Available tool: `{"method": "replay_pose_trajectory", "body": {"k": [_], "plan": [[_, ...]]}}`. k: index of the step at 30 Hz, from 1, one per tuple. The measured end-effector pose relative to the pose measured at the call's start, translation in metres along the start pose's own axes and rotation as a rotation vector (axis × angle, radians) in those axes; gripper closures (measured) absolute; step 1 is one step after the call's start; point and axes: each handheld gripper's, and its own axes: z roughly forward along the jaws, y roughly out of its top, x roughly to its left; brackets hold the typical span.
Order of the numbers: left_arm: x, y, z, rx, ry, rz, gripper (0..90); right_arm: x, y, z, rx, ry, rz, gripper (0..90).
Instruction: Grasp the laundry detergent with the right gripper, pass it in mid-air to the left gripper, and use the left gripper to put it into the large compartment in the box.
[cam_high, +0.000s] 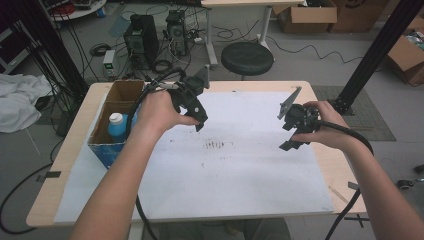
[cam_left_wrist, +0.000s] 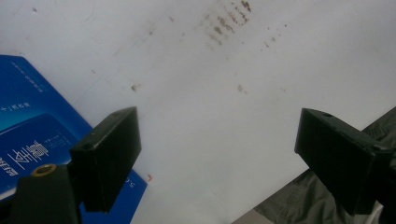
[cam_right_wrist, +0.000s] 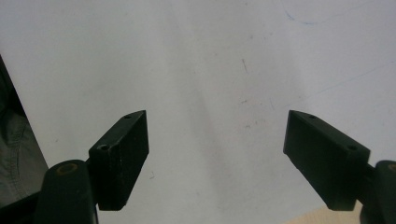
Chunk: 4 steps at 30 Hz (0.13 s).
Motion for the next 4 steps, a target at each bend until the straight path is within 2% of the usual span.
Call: {"method": "replay_pose_trajectory", "body": {"k": [4], "plan": [[-0.0007, 0.0007, 0.0005, 0.002, 0.000, 0.001, 15.1, 0.0003, -0.0006, 0.0002, -0.001, 0.003, 0.003, 22.3]]}}
